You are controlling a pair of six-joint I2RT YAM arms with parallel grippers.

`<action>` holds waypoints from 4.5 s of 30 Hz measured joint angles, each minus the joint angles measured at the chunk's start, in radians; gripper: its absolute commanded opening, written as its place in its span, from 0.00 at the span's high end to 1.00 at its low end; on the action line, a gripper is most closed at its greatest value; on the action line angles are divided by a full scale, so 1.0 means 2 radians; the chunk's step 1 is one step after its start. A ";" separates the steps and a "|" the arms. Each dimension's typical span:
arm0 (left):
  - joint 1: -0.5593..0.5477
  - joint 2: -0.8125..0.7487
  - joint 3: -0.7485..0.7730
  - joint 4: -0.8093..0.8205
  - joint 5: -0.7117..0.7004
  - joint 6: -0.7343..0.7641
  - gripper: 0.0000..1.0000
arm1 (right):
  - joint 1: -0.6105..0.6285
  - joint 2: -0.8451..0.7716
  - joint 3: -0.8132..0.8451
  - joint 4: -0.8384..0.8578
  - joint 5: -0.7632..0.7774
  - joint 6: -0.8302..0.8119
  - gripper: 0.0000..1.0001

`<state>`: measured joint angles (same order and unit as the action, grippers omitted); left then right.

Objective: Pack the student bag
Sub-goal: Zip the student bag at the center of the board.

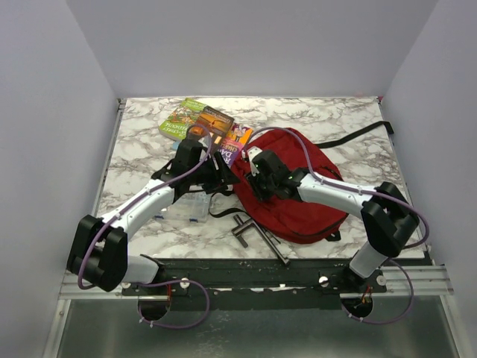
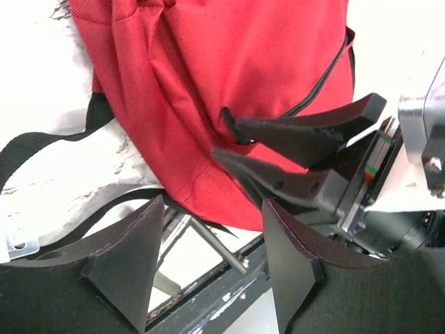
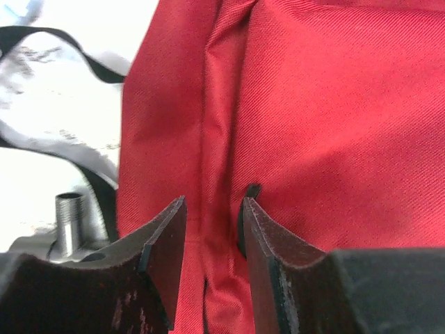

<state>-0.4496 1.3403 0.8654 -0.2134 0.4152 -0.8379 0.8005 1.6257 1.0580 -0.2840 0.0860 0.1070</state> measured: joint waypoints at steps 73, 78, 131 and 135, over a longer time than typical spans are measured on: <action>-0.204 0.107 -0.051 0.239 -0.135 0.015 0.44 | -0.127 -0.076 -0.079 0.000 -0.121 0.421 0.99; -0.201 0.108 -0.061 0.238 -0.145 -0.039 0.41 | -0.127 -0.082 -0.077 -0.002 -0.121 0.427 0.99; -0.163 0.184 -0.134 0.383 -0.105 -0.310 1.00 | -0.456 -0.029 -0.078 0.080 -0.251 0.307 0.99; -0.166 0.182 -0.125 0.375 -0.106 -0.298 1.00 | -0.460 0.025 -0.052 0.071 -0.250 0.272 0.98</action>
<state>-0.7811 1.7039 0.6151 0.5358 0.2028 -1.4334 -0.1200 1.6749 0.9535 -0.1429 -0.4137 0.6514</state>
